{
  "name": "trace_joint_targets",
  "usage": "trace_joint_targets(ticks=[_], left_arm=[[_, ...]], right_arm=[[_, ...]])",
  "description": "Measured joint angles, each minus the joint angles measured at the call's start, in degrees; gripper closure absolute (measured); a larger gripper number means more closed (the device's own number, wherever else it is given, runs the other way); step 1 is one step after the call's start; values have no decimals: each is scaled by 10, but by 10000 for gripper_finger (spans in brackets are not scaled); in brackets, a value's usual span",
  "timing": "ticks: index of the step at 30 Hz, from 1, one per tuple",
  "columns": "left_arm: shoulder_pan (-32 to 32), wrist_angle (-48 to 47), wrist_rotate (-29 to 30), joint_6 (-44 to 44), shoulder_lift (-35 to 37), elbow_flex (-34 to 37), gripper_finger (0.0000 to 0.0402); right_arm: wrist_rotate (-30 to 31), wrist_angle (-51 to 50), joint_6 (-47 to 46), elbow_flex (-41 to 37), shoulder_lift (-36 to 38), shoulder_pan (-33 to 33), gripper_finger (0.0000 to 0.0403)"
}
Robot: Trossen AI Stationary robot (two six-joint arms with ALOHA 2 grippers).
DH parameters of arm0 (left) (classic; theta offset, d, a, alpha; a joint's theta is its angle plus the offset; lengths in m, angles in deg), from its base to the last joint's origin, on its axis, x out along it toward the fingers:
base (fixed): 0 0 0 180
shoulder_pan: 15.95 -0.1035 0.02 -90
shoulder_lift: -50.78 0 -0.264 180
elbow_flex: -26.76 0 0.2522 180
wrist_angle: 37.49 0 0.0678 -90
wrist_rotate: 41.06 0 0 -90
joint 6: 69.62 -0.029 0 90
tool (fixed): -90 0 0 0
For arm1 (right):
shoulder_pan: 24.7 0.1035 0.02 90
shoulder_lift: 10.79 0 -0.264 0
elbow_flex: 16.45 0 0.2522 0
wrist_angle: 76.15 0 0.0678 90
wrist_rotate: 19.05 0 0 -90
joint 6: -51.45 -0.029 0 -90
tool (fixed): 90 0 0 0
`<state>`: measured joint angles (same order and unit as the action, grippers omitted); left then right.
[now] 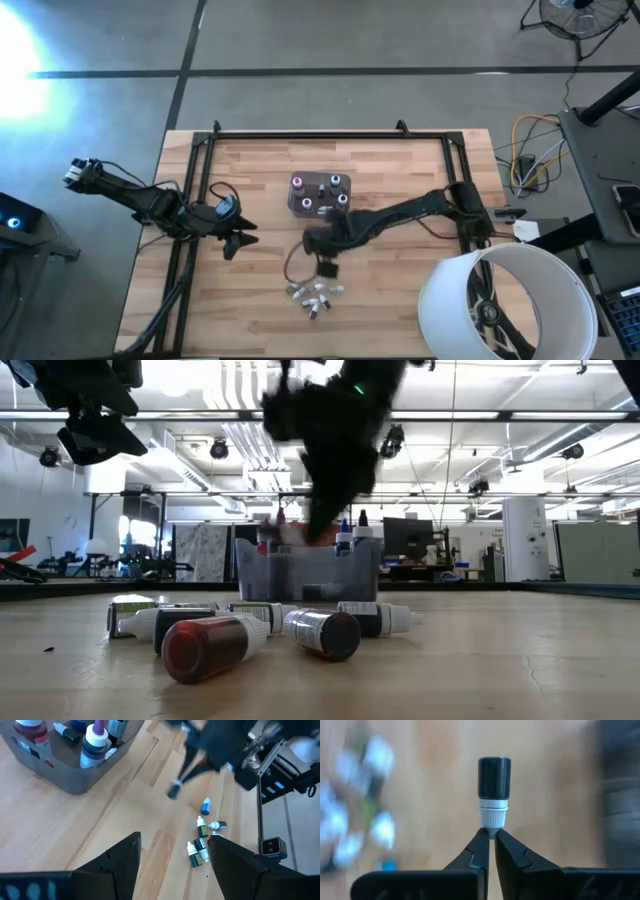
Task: Pick & Place food coloring
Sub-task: Put the top small red food coloring bottle into the black bin
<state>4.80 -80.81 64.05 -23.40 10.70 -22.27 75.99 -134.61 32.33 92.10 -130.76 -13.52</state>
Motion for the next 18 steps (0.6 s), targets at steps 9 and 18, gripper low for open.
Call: trace_joint_targets(ticks=[9,18], left_arm=[[0,0,-2,2,1,0,195],[0,0,-16,3,1,0,195]], right_arm=[[205,-73,-153,95,62,-73,394],[96,-139,-199,101,66,-160,342]])
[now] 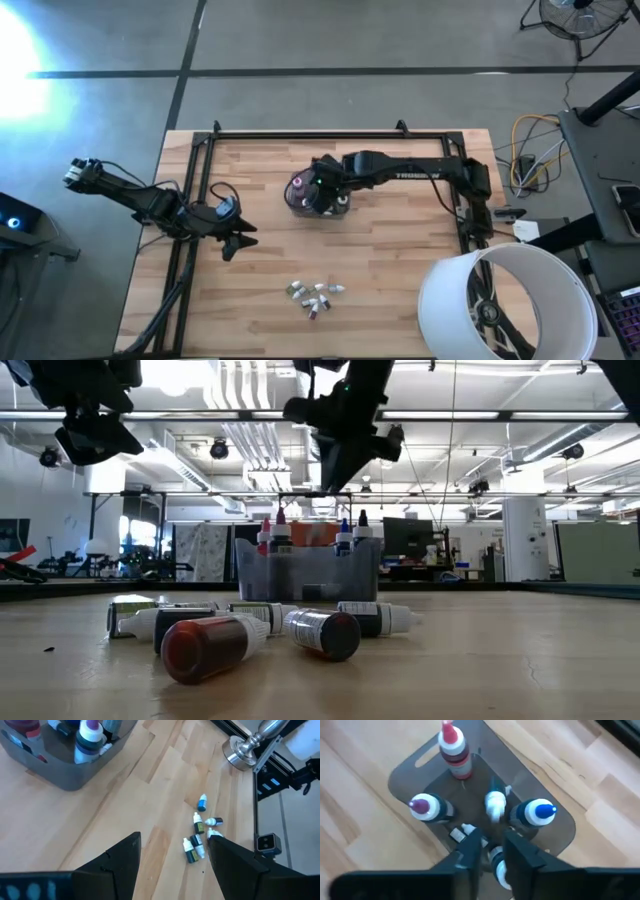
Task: Pick & Place food coloring
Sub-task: Put the top small red food coloring bottle into the black bin, then put the small blue food coloring bottle into the bin
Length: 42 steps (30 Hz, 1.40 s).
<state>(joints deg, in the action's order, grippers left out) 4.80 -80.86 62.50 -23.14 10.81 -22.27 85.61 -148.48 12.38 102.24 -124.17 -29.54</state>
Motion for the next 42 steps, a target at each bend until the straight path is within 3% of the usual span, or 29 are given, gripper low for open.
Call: trace_joint_targets(ticks=[8,13,19,24,37,42], left_arm=[[0,0,-19,7,-2,0,195],[0,2,-37,17,-14,18,195],[0,34,-57,60,-33,57,195],[0,61,-66,66,-36,67,195],[0,66,-65,46,-30,64,195],[0,65,-65,37,-30,64,195]], right_arm=[[-22,-17,32,12,5,39,193],[-62,-19,105,12,-1,131,145],[-72,-3,97,-7,-58,237,147],[-75,2,93,-7,-109,285,164],[-112,23,101,-8,-186,288,162],[-115,23,106,-10,-186,282,201]])
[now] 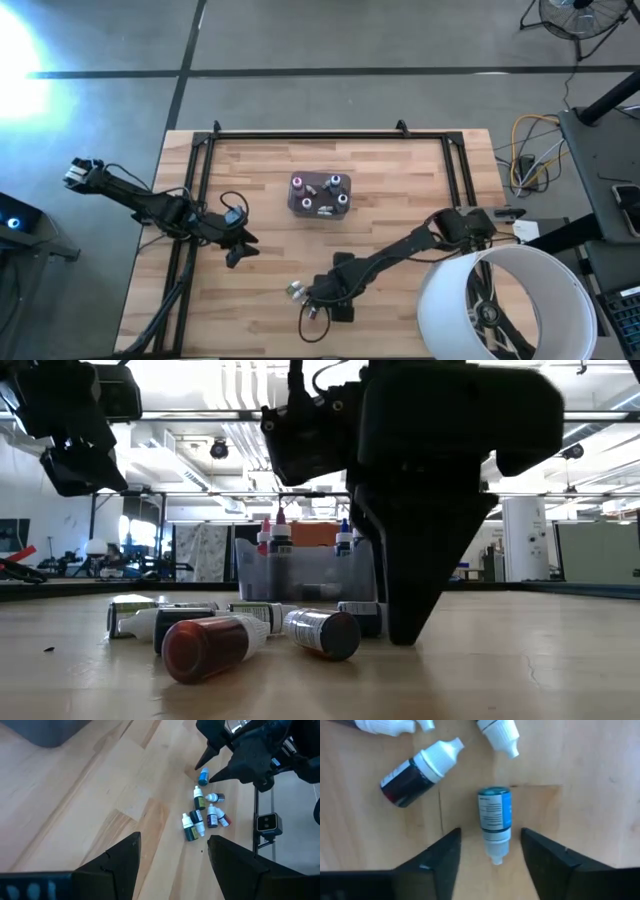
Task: Pick & Place food coloring
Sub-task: Put the small blue food coloring bottle into the bin
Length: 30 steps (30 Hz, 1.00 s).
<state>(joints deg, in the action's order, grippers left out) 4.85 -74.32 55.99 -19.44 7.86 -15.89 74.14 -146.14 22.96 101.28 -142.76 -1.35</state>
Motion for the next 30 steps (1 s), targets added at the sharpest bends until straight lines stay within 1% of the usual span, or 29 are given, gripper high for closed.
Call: trace_joint_targets(ticks=[2,8,10,12,15,20,21,22,23,25,27,30], left_arm=[[0,0,0,-6,0,0,195],[-1,-2,0,-17,0,0,195],[-1,-3,1,-19,1,0,195],[-1,-6,4,-19,1,0,195],[-1,-13,8,-19,2,0,195],[-1,-15,24,-19,11,0,195],[-1,-15,28,-18,12,0,195],[-1,-14,31,-18,14,0,195],[-1,-14,35,-19,16,0,195],[-2,-14,38,-19,18,0,195],[-2,-14,40,-19,19,0,195],[-2,-14,42,-14,19,0,195]], right_arm=[[-4,-4,11,0,0,-8,233],[-17,-14,32,-2,2,-43,346],[-3,-19,35,-4,10,-60,366],[35,-25,36,-5,26,-82,366],[106,-43,25,-3,79,-116,366],[182,-43,0,-2,167,-191,365],[189,-44,-5,-2,180,-211,364],[185,-47,-9,-2,190,-232,362],[164,-45,-11,-2,196,-254,358],[102,-33,-11,-1,201,-290,341],[56,-19,-11,-2,195,-310,314],[29,-20,-10,-3,193,-319,263]])
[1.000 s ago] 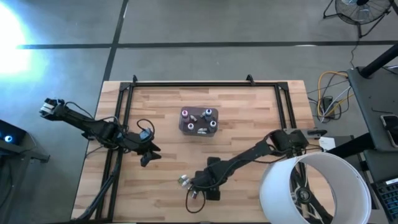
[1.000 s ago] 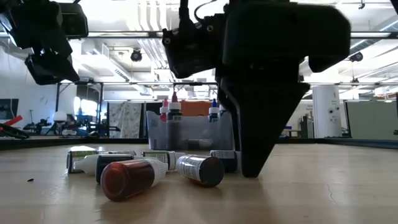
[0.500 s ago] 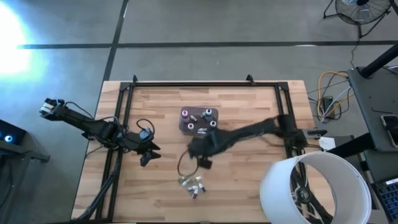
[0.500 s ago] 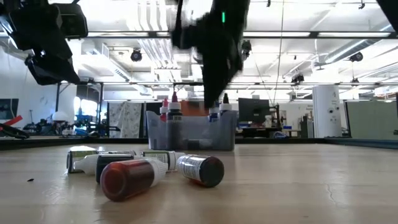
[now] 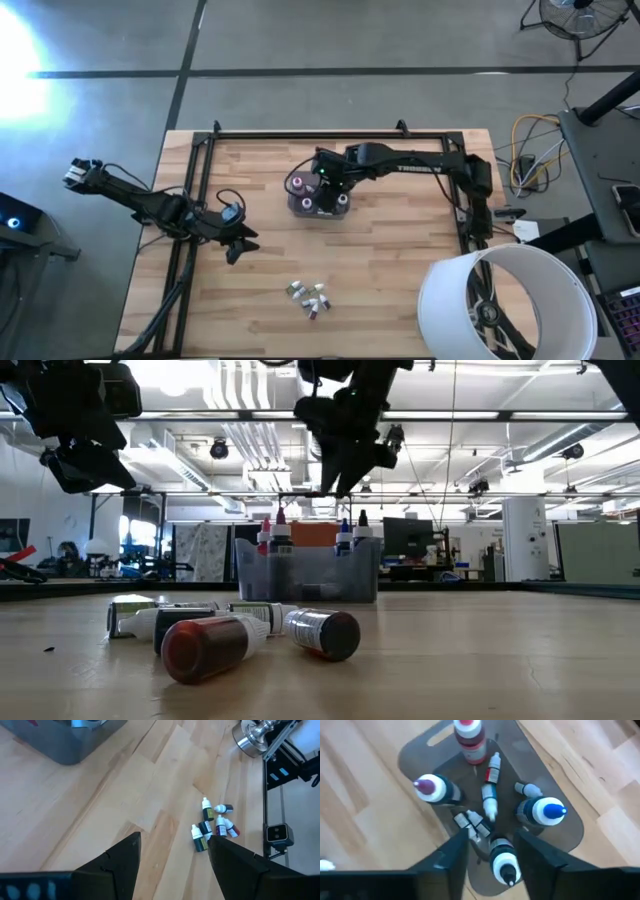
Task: Pick & Place food coloring
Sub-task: Put the small blue food coloring bottle into the bin, then put the right small green food coloring bottle into the black bin
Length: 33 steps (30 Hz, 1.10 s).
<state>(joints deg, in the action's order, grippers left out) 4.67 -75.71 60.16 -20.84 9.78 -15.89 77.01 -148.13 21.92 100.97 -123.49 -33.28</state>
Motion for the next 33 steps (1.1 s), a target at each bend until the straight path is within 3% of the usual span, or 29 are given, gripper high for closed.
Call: trace_joint_targets(ticks=[5,10,15,20,26,33], left_arm=[[0,0,0,8,-2,0,195],[0,4,0,-1,-16,1,195],[0,56,-18,-46,-80,2,195],[0,109,-33,-81,-170,-3,195],[3,110,-57,-69,-240,-23,195],[2,109,-57,-40,-264,-35,195]], right_arm=[[4,-32,13,1,13,25,192],[12,-52,34,-3,15,123,160],[-9,-31,-30,-17,-26,212,157],[-14,27,-11,-7,-66,266,167],[-19,56,44,-8,-108,279,179],[-36,109,111,-8,-146,278,182]])
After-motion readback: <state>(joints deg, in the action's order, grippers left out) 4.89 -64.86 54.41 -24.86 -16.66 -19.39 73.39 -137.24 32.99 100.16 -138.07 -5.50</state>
